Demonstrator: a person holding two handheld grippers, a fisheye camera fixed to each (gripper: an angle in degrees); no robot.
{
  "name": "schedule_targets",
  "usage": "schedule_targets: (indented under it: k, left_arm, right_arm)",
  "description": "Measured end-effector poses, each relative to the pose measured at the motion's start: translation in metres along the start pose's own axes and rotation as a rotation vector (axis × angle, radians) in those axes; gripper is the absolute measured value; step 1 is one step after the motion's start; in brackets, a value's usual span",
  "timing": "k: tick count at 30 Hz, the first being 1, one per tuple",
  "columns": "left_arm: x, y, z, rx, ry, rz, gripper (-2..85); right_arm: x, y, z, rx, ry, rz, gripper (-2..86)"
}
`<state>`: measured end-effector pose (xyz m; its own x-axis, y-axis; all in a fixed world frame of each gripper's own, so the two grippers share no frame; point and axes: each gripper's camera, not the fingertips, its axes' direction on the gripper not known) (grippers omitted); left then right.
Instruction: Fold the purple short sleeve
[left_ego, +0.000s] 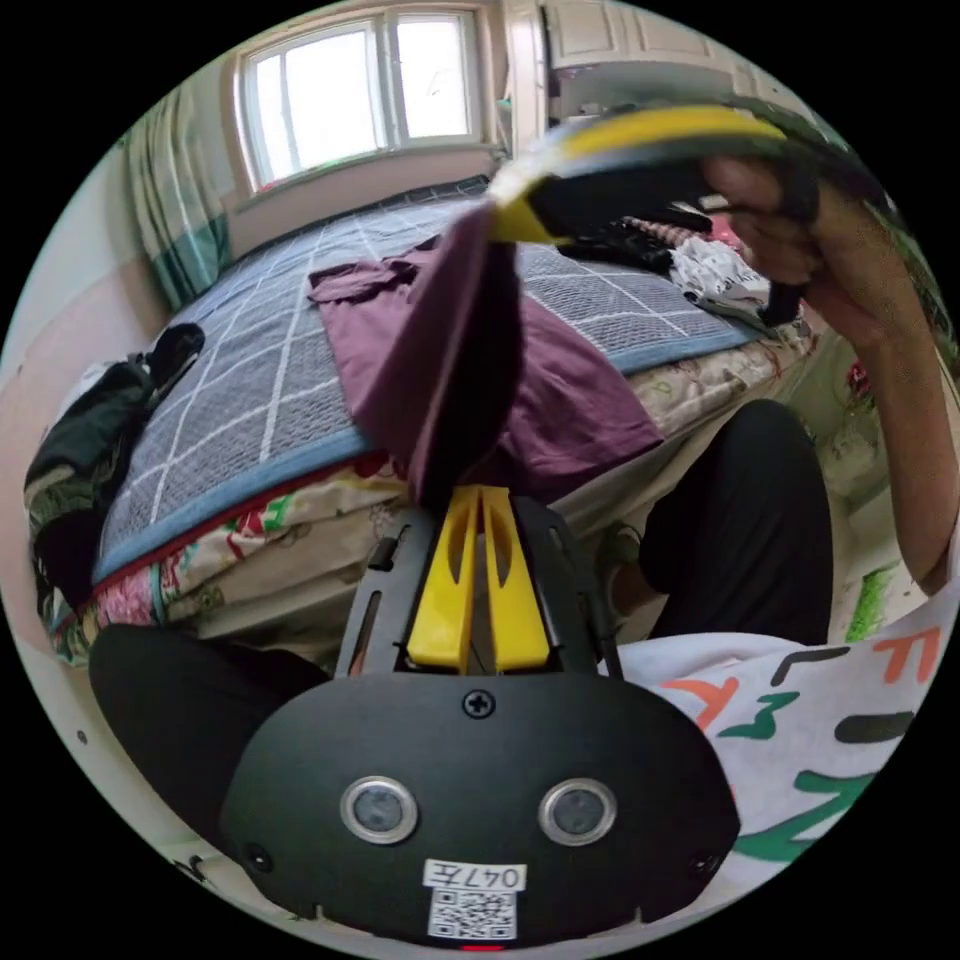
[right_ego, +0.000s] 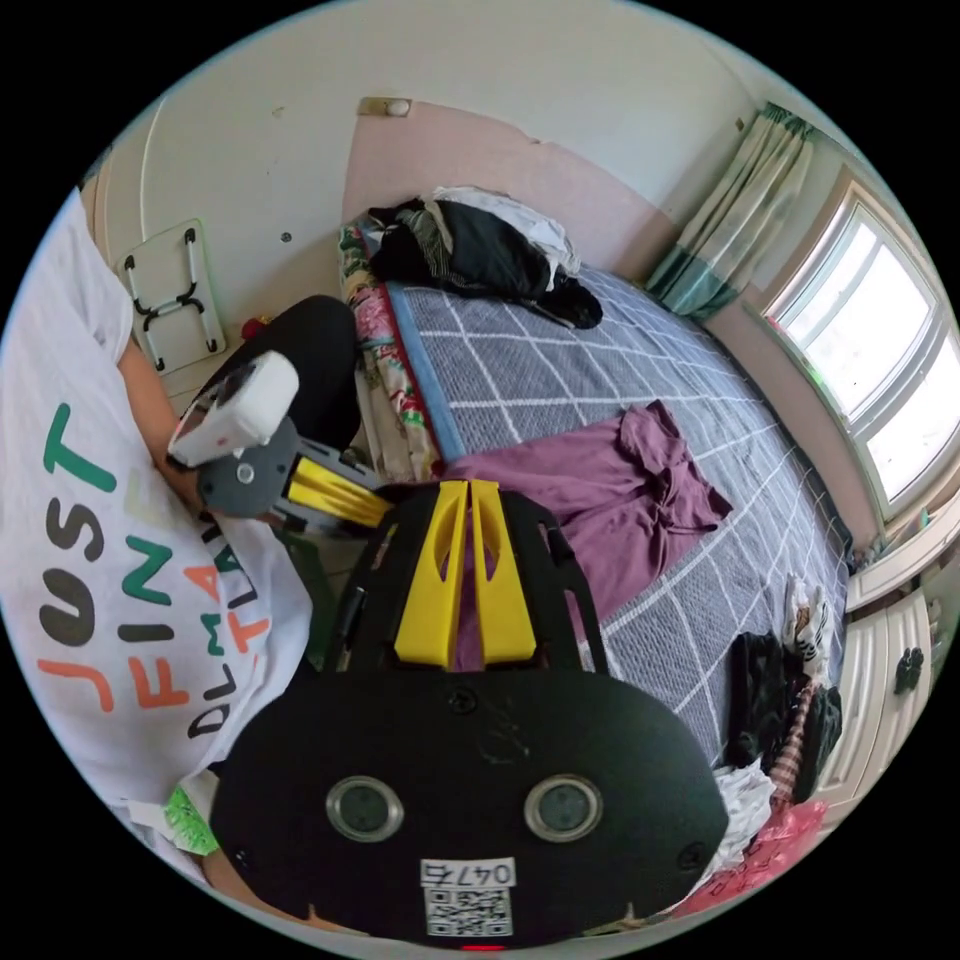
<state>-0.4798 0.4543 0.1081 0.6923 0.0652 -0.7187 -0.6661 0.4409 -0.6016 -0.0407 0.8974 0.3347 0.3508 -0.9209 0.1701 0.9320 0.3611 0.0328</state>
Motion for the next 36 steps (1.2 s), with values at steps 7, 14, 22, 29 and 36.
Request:
schedule_targets:
  k: [7,14,22,29,36]
  left_arm:
    - [-0.026,0.007,0.008,-0.100,0.035,-0.082,-1.0]
    - [-0.030,-0.006,-0.024,0.020,0.089,0.017,-1.0]
    - [-0.044,-0.068,0.002,-0.008,0.094,0.145,-1.0]
    - [-0.065,-0.052,0.015,-0.120,0.036,0.082,-1.0]
    - [-0.111,-0.061,-0.005,-0.045,0.104,0.019,0.5]
  right_arm:
    - [-0.001,0.033,0.044,-0.203,-0.073,-0.002,-0.4]
    - [0.018,0.063,0.072,-0.300,-0.127,0.043,0.2]
    - [0.039,0.091,0.056,-0.179,-0.141,0.119,0.4]
    - [0.057,0.121,0.092,-0.242,-0.172,0.173,1.1]
    - [0.083,0.174,0.058,-0.217,-0.031,0.294,6.2]
